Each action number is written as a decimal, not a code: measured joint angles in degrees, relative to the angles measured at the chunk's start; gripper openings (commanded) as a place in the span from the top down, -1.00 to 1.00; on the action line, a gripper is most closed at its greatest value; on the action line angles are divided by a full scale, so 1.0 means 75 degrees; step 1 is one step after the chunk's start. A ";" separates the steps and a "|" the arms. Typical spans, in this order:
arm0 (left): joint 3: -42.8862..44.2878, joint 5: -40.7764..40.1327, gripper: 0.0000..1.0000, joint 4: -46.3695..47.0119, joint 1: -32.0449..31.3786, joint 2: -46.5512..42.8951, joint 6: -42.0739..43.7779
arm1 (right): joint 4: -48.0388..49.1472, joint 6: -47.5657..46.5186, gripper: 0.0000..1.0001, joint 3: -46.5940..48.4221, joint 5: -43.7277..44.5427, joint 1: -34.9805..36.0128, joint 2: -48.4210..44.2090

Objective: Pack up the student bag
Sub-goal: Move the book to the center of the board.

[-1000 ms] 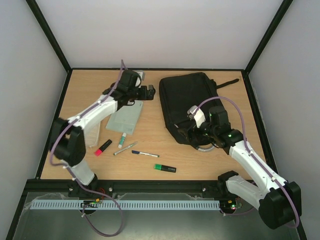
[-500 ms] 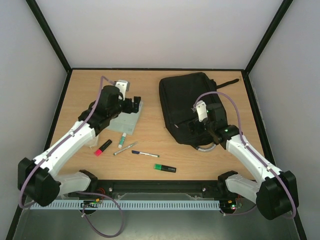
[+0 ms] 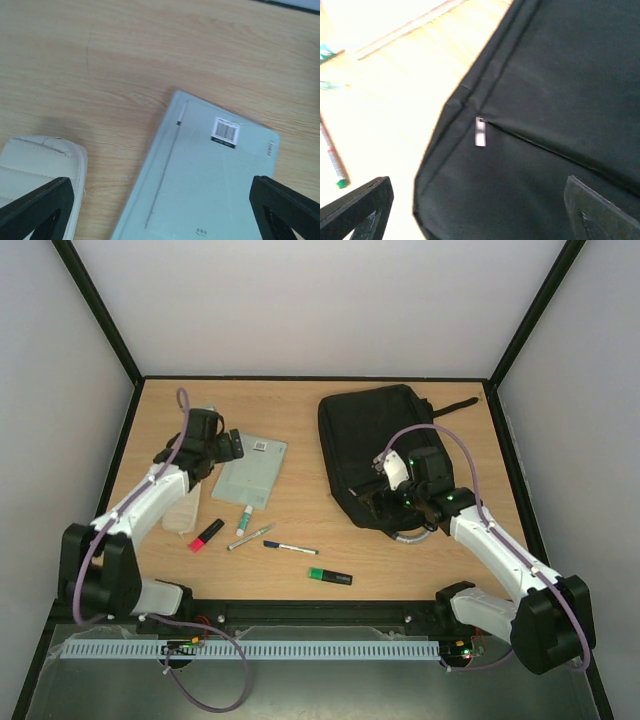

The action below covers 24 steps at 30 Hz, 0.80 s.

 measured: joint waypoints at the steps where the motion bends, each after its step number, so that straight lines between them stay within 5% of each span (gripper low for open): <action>1: 0.0082 0.0221 -0.98 -0.0029 0.0187 0.0184 -0.0070 | -0.0035 -0.0052 -0.81 0.0000 -0.0210 0.0000 -0.0032; 10: 0.0892 0.1684 -0.98 -0.0367 0.0787 0.2480 -0.0259 | -0.0283 -0.0405 -0.73 -0.0006 -0.1416 0.0000 -0.0125; 24: 0.0892 0.1912 -0.99 -0.0402 0.0866 0.2897 -0.0289 | -0.0487 -0.0822 -0.75 -0.0122 -0.2031 0.0000 -0.0326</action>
